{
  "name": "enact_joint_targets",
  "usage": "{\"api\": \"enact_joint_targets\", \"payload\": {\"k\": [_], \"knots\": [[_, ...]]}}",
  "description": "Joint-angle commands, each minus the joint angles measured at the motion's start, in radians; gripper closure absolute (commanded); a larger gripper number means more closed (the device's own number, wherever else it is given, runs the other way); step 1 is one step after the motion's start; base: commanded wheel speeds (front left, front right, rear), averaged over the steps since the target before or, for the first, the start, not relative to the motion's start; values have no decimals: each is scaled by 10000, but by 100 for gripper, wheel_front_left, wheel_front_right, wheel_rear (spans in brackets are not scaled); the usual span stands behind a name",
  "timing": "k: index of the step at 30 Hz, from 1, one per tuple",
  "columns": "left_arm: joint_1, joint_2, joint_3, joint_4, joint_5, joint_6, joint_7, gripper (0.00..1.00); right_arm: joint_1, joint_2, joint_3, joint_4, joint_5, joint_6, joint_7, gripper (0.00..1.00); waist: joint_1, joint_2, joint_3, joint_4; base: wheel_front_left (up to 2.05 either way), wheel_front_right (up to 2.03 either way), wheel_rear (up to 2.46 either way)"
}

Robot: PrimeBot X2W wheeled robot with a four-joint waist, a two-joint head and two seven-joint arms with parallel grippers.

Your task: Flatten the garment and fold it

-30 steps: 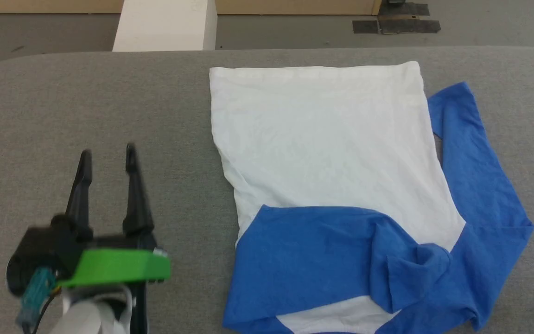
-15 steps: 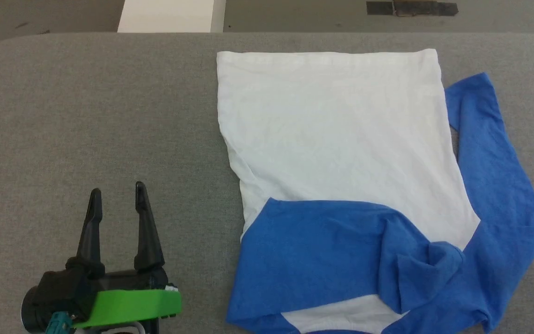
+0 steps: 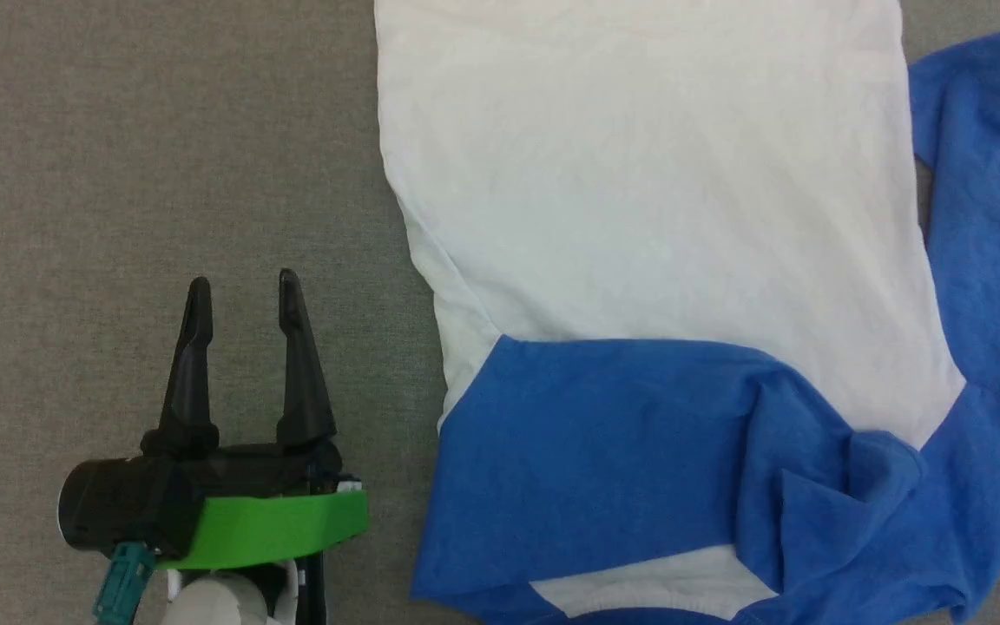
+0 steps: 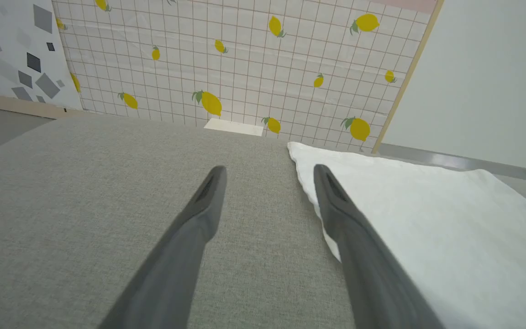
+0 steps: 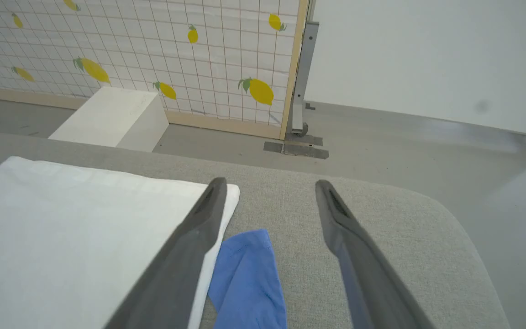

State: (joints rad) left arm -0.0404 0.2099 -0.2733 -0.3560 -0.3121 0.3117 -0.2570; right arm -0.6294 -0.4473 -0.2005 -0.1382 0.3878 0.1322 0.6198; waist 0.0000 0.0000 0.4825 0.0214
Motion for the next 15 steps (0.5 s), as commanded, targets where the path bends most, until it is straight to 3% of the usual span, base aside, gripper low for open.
{"api": "enact_joint_targets", "payload": {"k": [1,10,15], "knots": [[-200,-108,-14,47,169,-88,-47,0,-204,-66,158,277,86,-15,300,0,0,0,1005,211,0,0,0],[-640,-666,-201,285,440,-529,-47,0,-868,-1052,362,1797,16,-15,1263,0,0,0,1852,903,0,0,0],[-643,-845,-130,355,537,-695,-47,0,-869,-1032,368,2235,104,-15,1236,0,0,0,2072,1141,0,0,0]]}}
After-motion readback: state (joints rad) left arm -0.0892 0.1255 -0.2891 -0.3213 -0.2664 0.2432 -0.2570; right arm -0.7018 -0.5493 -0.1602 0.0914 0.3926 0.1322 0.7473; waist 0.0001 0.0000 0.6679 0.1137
